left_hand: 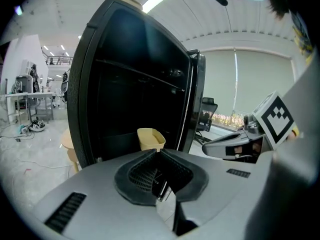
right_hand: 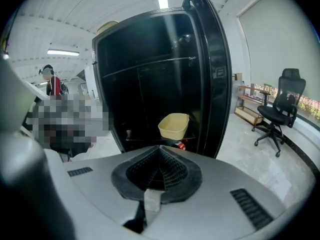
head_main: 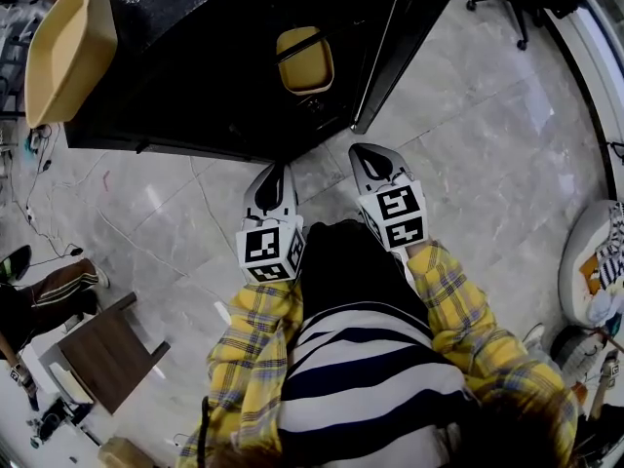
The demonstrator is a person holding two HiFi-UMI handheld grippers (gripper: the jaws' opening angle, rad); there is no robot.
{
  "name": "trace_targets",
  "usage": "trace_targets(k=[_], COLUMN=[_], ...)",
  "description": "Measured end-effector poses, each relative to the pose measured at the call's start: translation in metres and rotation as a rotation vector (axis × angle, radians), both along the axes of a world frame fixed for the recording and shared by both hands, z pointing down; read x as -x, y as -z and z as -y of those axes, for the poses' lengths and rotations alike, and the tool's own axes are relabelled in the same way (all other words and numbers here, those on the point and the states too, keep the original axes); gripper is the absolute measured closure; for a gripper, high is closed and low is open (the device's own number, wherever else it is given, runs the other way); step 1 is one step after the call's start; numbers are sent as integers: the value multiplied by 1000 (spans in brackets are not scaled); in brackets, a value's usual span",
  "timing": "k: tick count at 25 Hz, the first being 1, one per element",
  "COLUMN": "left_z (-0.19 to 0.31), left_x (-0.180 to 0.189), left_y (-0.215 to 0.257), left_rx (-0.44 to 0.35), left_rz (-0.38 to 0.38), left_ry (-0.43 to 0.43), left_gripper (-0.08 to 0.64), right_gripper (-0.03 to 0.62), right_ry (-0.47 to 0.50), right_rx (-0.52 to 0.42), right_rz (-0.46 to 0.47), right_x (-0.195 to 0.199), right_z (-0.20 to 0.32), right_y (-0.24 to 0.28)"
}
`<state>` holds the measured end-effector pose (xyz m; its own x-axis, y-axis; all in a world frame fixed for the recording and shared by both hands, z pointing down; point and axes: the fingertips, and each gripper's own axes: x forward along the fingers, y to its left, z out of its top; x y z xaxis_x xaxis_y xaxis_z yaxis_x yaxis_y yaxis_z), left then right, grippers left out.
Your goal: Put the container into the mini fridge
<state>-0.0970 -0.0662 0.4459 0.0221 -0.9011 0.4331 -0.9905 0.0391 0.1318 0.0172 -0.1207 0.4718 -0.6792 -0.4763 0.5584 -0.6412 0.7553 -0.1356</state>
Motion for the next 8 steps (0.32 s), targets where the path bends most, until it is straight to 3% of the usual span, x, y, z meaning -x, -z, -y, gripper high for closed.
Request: trace_targets(k=[8], left_z=[0], left_x=[-8], left_y=[6], left_rx=[-13], left_rz=[22], left_ry=[-47], left_gripper=[531], right_gripper=[566], right_ry=[6], right_rx=[-10], right_rz=[21], right_x=[4], right_z=[3], right_y=[7])
